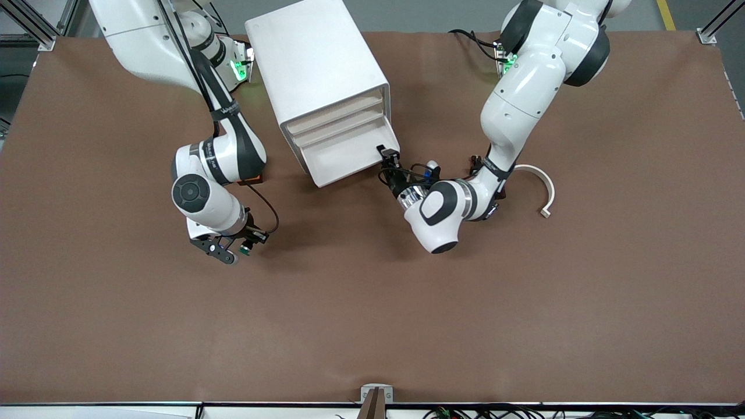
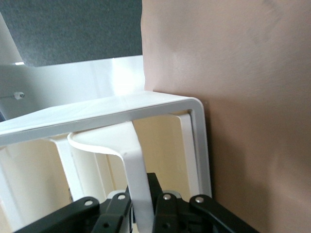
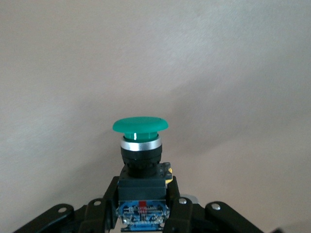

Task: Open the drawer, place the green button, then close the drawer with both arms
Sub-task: 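Lower the green button into the open drawer with the right gripper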

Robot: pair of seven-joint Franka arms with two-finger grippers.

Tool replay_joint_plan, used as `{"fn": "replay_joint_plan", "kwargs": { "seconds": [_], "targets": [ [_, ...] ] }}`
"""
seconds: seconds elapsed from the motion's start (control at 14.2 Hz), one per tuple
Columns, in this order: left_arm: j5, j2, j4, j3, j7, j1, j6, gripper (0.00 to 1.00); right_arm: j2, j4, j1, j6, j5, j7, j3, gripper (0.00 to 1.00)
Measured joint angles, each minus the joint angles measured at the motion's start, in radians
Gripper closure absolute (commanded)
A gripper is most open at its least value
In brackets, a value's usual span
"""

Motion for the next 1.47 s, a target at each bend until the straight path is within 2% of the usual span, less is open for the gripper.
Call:
{"fn": "replay_joint_plan", "kwargs": {
  "seconds": [0.35,0.56,0.63,0.91,1.12,1.47],
  "targets": [
    [-0.001,0.0,0.005,0.0,0.0,0.057,0.005,0.86,-0.052,0.027,0.126,-0.062,0.0,0.234,0.003,1.0],
    [-0.001,0.0,0.006,0.001,0.0,0.071,0.007,0.82,-0.069,0.11,0.198,-0.17,0.0,0.388,0.004,1.0],
    [-0.001,0.0,0.006,0.001,0.0,0.072,0.007,0.74,-0.071,0.138,0.221,-0.197,0.0,0.432,0.004,1.0],
    [-0.001,0.0,0.012,0.005,0.004,0.077,0.009,0.01,-0.07,0.171,0.324,-0.223,0.001,0.614,0.006,1.0],
    [-0.001,0.0,0.034,0.001,0.043,0.082,0.009,0.0,-0.065,0.168,0.394,-0.22,0.001,0.732,0.006,1.0],
    [-0.004,-0.007,0.066,-0.005,0.319,0.101,0.009,0.0,-0.051,0.121,0.469,-0.152,0.001,0.873,0.005,1.0]
  ]
}}
